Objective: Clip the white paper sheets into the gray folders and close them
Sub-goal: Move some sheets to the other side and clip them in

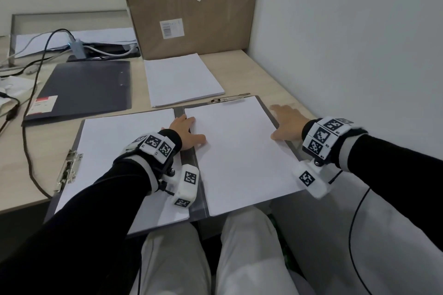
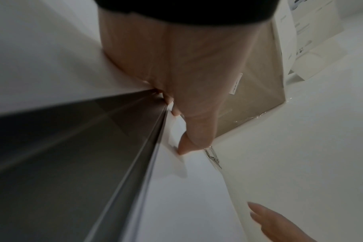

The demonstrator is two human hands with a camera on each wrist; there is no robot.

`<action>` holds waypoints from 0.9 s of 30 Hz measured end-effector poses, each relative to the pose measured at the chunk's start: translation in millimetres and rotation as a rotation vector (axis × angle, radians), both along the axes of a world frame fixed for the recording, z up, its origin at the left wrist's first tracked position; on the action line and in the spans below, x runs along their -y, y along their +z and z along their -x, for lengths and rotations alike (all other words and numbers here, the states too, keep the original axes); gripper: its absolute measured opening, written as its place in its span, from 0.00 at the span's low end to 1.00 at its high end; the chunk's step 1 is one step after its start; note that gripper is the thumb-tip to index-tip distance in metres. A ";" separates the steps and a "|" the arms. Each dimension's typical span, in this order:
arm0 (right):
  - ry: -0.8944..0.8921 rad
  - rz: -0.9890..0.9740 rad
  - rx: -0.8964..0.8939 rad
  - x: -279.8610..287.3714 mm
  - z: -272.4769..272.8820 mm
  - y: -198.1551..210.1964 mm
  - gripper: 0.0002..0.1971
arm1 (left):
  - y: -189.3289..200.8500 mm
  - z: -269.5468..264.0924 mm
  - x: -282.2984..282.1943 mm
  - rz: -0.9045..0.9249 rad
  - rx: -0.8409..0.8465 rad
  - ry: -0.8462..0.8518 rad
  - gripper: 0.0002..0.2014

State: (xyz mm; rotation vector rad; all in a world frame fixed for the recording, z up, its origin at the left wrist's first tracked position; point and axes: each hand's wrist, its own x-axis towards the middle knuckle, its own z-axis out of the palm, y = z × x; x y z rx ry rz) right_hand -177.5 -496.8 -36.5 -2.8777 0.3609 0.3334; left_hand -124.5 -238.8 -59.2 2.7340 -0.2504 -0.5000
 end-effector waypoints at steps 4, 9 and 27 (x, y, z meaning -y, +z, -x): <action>0.186 0.000 -0.111 -10.7 -12.1 -1.0 0.37 | -3.2 -3.4 -0.2 -0.022 0.005 -0.014 0.42; 0.232 0.035 -0.220 -14.5 -30.9 -13.1 0.51 | -4.3 -5.6 0.0 -0.045 0.015 -0.049 0.40; 0.225 0.022 -0.224 -8.8 -38.7 -30.8 0.56 | 38.4 -78.0 87.3 0.000 0.108 -0.158 0.31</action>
